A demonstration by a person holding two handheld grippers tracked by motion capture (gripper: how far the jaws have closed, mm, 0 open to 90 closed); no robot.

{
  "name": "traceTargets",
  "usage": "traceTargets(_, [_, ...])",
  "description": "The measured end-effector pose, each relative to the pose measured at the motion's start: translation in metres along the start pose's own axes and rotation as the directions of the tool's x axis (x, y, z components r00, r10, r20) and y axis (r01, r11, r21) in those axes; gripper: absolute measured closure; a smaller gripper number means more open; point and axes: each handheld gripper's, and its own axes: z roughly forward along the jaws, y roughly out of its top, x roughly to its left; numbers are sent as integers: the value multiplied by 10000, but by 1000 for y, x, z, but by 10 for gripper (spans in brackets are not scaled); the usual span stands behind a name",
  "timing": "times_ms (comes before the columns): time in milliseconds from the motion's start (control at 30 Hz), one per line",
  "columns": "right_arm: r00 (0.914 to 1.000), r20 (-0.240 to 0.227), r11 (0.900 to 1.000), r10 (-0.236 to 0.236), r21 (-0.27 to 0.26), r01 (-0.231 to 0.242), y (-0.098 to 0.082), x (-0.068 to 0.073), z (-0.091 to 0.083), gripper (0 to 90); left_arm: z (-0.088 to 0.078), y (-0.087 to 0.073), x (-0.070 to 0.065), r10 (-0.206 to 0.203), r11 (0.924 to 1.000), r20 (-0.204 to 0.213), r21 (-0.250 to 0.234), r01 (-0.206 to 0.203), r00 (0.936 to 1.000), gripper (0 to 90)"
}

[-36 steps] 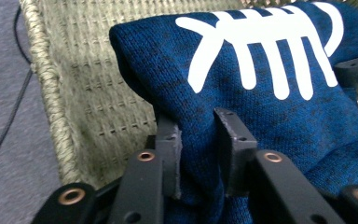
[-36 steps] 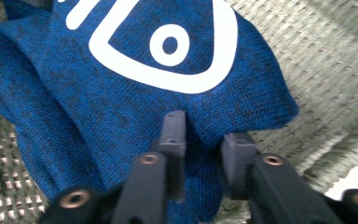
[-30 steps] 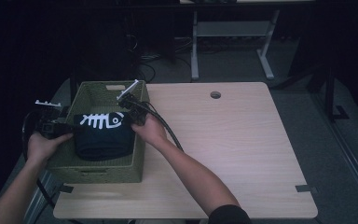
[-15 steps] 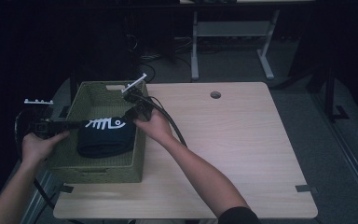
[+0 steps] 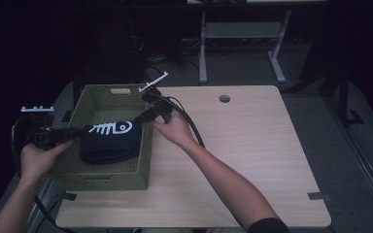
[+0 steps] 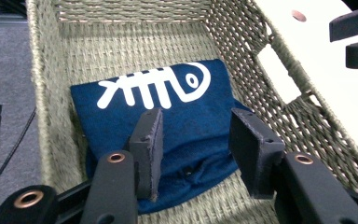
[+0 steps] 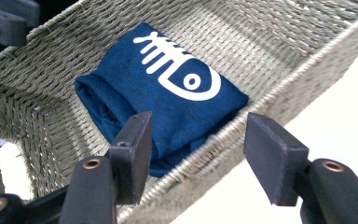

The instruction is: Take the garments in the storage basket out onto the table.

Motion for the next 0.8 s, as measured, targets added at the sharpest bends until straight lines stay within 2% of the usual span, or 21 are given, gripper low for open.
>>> traceTargets(167, [9999, -54, 9998, 125, -166, -126, -6, -8, -11, 389, -5, -3, -11, -89, 9997, 206, -214, 93, 9997, 519])
traceTargets(233, [9995, -229, 9994, 227, -247, -232, -9, -11, -16, 385, -7, -4, -14, -231, 9987, 517, -445, 254, 9984, 509])
traceTargets(333, [9993, -232, 9991, 295, -301, -302, -14, -15, -22, 376, -7, -5, -18, -361, 9968, 859, -684, 420, 9957, 503])
traceTargets(400, [9990, -183, 9985, 415, -361, -421, -17, -19, -26, 370, -6, -5, -21, -362, 9966, 1075, -701, 439, 9936, 496])
traceTargets(500, [9986, -120, 9976, 517, -448, -522, -21, -24, -32, 356, -3, -6, -25, -320, 9967, 1180, -709, 406, 9925, 482])
traceTargets(600, [9980, -26, 9969, 624, -474, -625, -25, -31, -37, 345, -2, -6, -27, -514, 9932, 1589, -949, 670, 9860, 456])
traceTargets(800, [9962, 210, 9952, 850, -505, -838, -37, -45, -47, 331, 0, -5, -35, -333, 9931, 1847, -1040, 532, 9822, 405])
